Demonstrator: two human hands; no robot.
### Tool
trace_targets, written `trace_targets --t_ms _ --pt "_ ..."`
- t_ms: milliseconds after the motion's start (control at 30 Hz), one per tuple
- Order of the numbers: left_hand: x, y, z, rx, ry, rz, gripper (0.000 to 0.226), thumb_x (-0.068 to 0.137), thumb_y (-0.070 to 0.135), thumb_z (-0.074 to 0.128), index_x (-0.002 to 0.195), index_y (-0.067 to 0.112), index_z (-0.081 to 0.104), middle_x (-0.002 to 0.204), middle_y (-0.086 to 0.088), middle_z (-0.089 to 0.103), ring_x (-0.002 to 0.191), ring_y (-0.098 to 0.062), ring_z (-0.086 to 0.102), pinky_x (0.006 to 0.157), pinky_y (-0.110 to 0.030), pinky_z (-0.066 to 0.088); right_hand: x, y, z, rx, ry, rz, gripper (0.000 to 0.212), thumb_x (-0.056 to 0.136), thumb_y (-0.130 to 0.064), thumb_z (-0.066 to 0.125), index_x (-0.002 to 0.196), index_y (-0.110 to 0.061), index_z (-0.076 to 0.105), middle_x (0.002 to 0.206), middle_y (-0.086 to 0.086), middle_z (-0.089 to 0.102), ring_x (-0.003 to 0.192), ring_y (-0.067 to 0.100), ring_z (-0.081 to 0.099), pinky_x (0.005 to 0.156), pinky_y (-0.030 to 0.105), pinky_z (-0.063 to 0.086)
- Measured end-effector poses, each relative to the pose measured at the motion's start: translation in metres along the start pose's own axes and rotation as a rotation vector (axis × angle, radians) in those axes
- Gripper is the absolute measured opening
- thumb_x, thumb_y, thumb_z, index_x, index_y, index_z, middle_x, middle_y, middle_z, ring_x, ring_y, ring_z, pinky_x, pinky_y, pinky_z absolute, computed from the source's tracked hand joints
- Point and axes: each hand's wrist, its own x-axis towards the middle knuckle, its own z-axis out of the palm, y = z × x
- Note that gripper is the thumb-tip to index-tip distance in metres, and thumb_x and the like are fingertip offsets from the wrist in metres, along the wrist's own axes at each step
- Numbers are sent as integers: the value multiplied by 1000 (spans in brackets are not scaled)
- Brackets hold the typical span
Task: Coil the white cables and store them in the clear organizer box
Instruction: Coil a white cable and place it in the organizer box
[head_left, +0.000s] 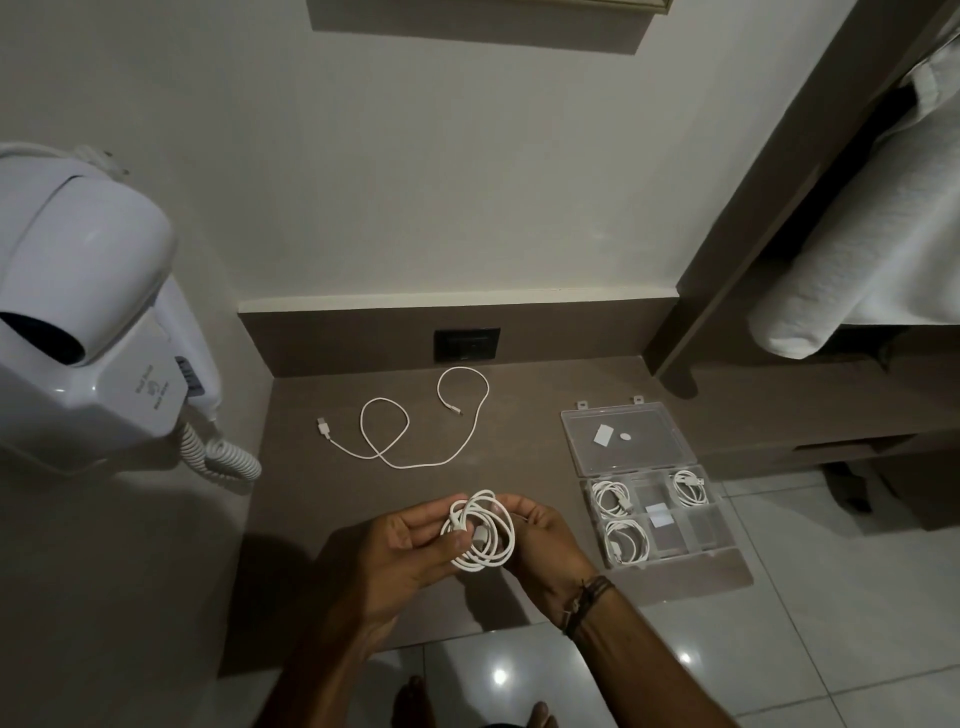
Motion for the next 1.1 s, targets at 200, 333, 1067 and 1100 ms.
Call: trace_targets --t_ms 200,333,1067,1100 --pt "-1 -1 -1 -5 0 -9 40 82 2 76 116 21 74 113 -12 77 105 -26 74 76 -27 61 -5 -7 0 151 -207 199 28 89 -8 67 109 7 78 104 25 78 84 26 78 75 33 66" --pt "-3 -1 3 26 71 10 39 84 -9 70 117 11 73 105 -14 80 93 -24 77 67 -24 61 -11 -9 -5 148 -247 328 24 93 -6 65 112 -2 79 100 17 80 85 22 78 77 32 66" --pt "28 -18 30 230 102 -67 34 94 -13 50 123 -1 66 113 -22 74 103 -34 72 82 -43 63 -33 -11 -23 -337 -11 62 28 95 -13 53 113 -17 74 98 13 78 85 27 71 67 39 64" --pt "30 -19 33 236 87 -81 34 95 -12 49 122 0 66 113 -21 73 103 -33 72 79 -41 64 -33 -12 -28 -300 5 96 32 90 -13 52 110 -17 77 97 12 79 84 25 73 68 38 64"
